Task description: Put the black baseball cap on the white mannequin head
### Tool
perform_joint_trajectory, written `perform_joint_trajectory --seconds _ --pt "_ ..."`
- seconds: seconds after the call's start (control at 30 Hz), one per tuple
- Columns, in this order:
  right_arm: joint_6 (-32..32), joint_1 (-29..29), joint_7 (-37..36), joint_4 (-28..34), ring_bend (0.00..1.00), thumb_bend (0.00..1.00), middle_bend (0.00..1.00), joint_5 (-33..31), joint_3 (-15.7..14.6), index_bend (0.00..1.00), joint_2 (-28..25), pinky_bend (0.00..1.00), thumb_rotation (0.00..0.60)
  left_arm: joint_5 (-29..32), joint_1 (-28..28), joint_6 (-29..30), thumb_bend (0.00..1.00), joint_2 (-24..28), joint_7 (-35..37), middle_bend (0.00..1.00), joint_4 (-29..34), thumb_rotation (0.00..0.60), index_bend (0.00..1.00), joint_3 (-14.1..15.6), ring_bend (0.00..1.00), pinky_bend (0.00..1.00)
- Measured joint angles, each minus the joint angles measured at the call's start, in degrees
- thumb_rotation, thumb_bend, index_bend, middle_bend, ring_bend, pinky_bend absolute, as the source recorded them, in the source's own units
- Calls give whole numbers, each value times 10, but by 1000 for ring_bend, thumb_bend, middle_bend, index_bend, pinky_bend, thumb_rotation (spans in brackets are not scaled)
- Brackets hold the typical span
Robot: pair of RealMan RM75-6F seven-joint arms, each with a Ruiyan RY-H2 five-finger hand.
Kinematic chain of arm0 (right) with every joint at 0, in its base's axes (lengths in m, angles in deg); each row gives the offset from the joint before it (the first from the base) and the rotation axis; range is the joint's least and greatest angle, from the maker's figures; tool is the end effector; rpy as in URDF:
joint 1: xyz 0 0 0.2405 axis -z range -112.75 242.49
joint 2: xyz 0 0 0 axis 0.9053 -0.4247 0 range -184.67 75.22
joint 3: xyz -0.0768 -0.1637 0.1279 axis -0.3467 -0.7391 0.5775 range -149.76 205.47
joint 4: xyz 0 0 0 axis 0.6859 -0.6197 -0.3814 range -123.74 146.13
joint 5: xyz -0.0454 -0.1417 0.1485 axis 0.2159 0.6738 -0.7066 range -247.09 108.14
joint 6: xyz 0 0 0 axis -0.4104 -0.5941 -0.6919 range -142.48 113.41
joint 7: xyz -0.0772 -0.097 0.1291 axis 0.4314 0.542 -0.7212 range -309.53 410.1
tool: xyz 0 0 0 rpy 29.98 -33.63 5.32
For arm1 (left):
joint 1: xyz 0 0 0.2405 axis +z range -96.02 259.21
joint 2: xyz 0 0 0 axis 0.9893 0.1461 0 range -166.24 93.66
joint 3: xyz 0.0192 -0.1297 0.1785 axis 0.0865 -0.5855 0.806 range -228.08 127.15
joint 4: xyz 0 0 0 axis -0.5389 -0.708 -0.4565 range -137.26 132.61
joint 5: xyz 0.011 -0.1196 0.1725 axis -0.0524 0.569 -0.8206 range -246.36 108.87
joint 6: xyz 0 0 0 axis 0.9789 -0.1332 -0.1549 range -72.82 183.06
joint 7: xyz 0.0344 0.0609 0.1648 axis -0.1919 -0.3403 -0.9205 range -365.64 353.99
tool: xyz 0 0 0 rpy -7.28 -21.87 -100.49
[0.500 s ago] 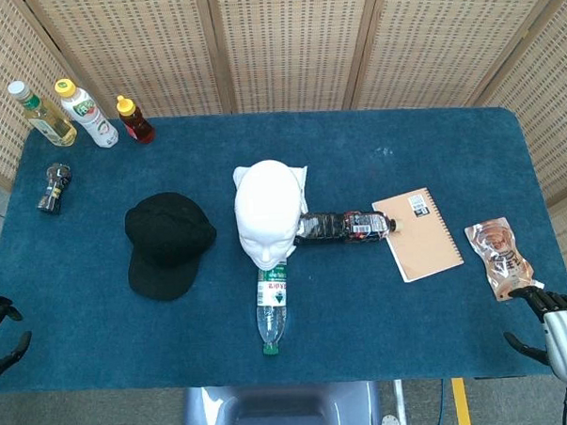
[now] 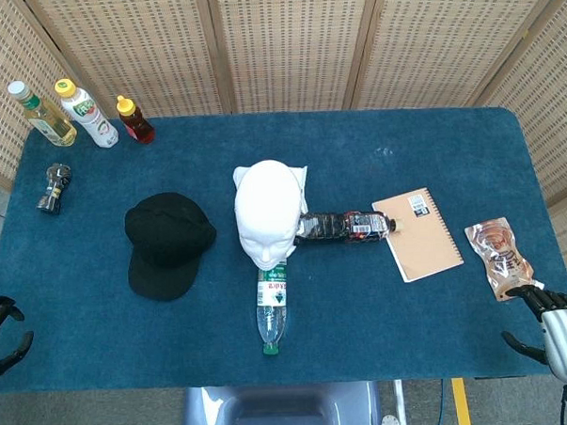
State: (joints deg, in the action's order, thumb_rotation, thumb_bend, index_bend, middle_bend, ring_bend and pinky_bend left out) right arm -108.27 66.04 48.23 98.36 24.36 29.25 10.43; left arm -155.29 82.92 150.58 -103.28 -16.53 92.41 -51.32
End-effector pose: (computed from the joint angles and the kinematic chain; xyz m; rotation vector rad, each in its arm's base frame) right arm -0.2844 -0.1773 0.1561 1.3880 -0.7974 0.9504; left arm -0.2776 0.1744 0.1495 -1.2772 -0.7907 -0.8292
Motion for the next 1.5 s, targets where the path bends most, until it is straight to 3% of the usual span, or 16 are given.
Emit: perform_joint_trajectory --seconds 0.47,0.67,0.87,1.07,1.5 --pt "-2 4 5 3 426 153 387 1 -4 342 1 408 600 -5 -10 -27 237 0 4 377 -2 600 513 -4 275 439" --pt "-4 5 13 10 426 154 388 1 -3 342 -3 409 600 -20 -32 -49 209 -9 -2 546 -20 600 606 -8 433 564" --pt "-4 7 18 13 426 153 387 -1 -5 342 -1 409 600 -40 -67 -87 177 -21 -11 658 -41 600 695 -11 512 647" --pt "-6 9 21 17 426 153 387 -3 -3 342 -3 411 600 -46 -104 -133 124 -51 -15 693 -75 600 748 -18 542 677" --pt "-8 14 17 15 426 152 388 -13 -2 341 -5 415 600 -38 -177 -213 120 -151 -37 695 -156 600 750 -30 543 680"
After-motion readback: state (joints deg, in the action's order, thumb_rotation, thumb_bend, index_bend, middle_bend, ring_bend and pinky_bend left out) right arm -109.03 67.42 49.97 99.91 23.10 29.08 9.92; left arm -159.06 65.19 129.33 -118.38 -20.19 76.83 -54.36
